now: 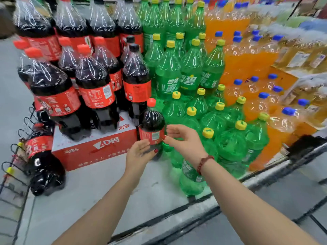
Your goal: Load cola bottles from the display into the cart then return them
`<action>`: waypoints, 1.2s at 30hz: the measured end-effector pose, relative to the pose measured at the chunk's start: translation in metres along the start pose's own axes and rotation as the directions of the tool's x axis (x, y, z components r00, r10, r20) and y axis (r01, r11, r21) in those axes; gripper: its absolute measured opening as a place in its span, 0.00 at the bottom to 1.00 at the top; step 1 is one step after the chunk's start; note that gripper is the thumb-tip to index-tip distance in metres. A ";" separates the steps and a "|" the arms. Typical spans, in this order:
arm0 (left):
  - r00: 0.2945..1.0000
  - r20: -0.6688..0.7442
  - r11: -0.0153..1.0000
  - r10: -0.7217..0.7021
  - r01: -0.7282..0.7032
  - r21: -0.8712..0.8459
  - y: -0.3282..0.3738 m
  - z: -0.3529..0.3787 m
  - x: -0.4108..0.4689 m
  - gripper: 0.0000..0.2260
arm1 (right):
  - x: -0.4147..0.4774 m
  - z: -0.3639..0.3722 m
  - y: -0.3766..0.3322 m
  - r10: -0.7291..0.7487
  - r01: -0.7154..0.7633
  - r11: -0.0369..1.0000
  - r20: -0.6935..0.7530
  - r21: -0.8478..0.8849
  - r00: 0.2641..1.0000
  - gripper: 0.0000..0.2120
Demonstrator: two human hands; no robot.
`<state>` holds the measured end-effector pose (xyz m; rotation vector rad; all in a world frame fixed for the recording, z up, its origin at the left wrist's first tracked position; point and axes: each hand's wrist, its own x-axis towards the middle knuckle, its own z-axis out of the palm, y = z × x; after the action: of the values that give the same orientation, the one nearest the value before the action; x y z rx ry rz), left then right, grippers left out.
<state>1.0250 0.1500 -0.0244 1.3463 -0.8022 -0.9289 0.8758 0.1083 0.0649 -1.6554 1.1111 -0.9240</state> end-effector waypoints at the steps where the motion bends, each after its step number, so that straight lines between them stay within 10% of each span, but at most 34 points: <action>1: 1.000 0.008 1.000 0.019 -0.019 -0.017 0.008 0.007 -0.015 0.18 | -0.016 -0.009 -0.001 -0.012 0.012 1.000 0.004 0.016 1.000 0.16; 15: 0.895 0.439 0.996 0.074 -0.089 0.013 0.030 0.200 -0.218 0.19 | -0.246 -0.227 0.076 0.172 -0.113 0.980 -0.403 0.166 0.899 0.12; 27: 0.603 0.797 0.999 -0.033 0.001 0.040 -0.006 0.408 -0.310 0.18 | -0.402 -0.378 0.141 0.354 -0.150 0.935 -0.809 0.322 0.468 0.11; 36: 0.473 0.874 0.993 -0.110 0.081 0.082 -0.055 0.574 -0.299 0.19 | -0.403 -0.503 0.200 0.406 -0.214 0.910 -0.870 0.356 0.278 0.12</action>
<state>0.3758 0.1697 -0.0221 0.8514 -1.5384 -1.7703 0.2379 0.3156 -0.0081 -0.5334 1.9632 -1.7234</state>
